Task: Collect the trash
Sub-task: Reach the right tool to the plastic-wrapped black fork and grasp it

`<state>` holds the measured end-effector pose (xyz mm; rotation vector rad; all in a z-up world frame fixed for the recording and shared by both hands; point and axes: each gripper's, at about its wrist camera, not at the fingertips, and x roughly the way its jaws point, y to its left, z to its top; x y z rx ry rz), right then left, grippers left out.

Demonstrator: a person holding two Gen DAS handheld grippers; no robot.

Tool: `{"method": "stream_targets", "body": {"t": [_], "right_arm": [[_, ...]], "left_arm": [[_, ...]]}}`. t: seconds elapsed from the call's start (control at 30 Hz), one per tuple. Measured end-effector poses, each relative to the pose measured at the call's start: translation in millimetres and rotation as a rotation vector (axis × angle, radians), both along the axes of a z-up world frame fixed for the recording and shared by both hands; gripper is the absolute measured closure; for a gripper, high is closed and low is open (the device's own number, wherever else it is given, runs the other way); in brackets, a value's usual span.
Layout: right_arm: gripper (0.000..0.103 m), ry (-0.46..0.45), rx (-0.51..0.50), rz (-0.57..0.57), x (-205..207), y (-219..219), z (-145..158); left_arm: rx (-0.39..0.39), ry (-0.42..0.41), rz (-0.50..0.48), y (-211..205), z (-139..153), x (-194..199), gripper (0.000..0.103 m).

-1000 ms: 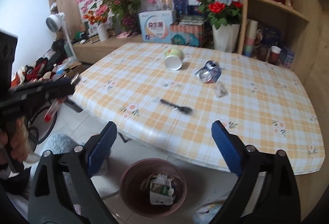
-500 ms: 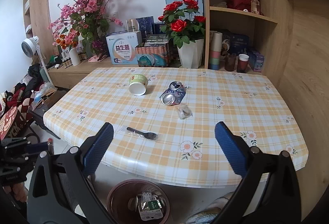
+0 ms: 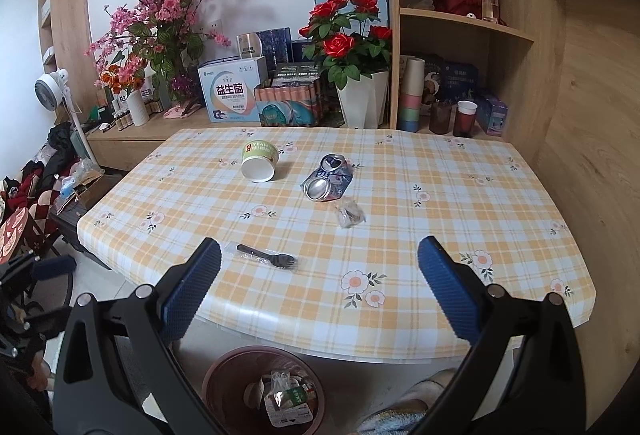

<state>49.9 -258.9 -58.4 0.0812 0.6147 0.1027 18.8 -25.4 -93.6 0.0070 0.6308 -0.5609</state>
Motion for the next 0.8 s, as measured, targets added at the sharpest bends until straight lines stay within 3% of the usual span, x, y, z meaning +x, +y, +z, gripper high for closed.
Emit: {"method": "stream_targets", "body": {"t": [0.1,0.23,0.57,0.8], "right_arm": [[0.006,0.004,-0.006,0.002,1,1,-1],[0.006,0.014,-0.008,-0.002,3,1,-5],[0.006,0.051,-0.009,-0.009,15,-2,-20],[0.006,0.082,-0.012,-0.011,29,-3,-32]], "left_arm": [[0.009,-0.011,0.052,9,2,7,0.011],[0.014,-0.012,0.128,25,5,22,0.007],[0.03,-0.029,0.257,59,9,56,0.006],[0.042,-0.013,0.296,68,6,78,0.006]]}}
